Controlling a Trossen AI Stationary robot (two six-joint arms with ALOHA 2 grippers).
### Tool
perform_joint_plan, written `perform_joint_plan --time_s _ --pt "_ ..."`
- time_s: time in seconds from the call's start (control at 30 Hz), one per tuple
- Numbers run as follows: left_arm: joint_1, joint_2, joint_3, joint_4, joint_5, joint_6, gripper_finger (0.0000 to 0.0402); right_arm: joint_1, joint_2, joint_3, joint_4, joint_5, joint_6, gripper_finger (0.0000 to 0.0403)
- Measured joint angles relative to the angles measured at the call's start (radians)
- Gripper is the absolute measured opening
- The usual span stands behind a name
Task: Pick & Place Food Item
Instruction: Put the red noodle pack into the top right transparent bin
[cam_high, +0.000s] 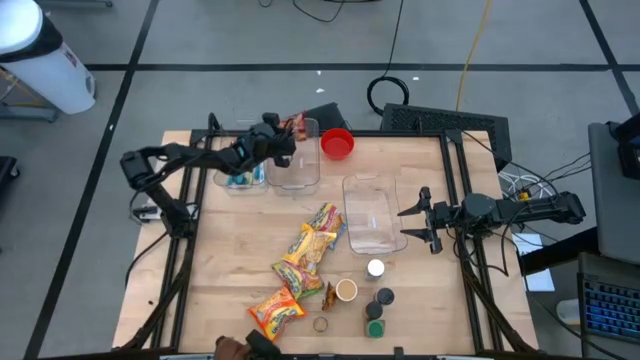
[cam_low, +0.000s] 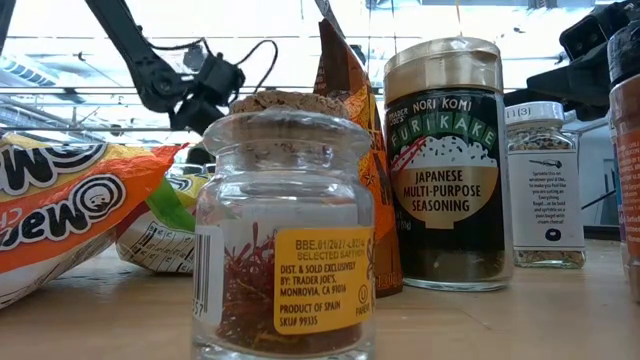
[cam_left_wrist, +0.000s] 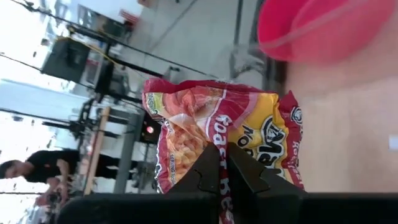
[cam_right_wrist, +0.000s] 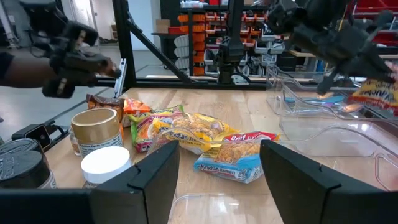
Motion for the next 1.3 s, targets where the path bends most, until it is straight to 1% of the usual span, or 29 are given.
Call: perform_joint_plan --time_s 0.1,0.27,0.43,0.57,0.7,0.9,1.0,1.17,1.3 --pt "0.017 0.029 0.0 0.0 0.001 0.01 0.0019 0.0 0.0 0.0 0.0 0.0 0.0 0.0219" --pt "0.035 0.062 0.0 0.001 0.001 0.013 0.0068 0.0 0.0 0.0 0.0 0.0 0.0 0.0216" --pt "0.037 0.064 0.0 0.005 0.001 0.014 0.0099 0.0 0.0 0.0 0.0 0.0 0.0 0.0218" --pt "0.037 0.063 0.0 0.041 -0.026 0.032 0.0126 0.0 0.0 0.0 0.0 0.0 0.0 0.0219" --pt "0.037 0.063 0.0 0.059 -0.045 0.073 0.0164 0.0 0.0 0.0 0.0 0.0 0.0 0.0216" --pt "0.037 0.063 0.0 0.088 -0.082 0.072 0.023 0.0 0.0 0.0 0.0 0.0 0.0 0.0219" --pt "0.037 0.063 0.0 0.09 -0.091 0.068 0.0255 0.0 0.0 0.0 0.0 0.0 0.0 0.0219" --pt "0.032 0.063 0.0 0.09 -0.101 0.066 0.0279 0.0 0.0 0.0 0.0 0.0 0.0 0.0216" --pt "0.019 0.063 0.0 0.09 -0.11 0.064 0.0284 0.0 0.0 0.0 0.0 0.0 0.0 0.0217"
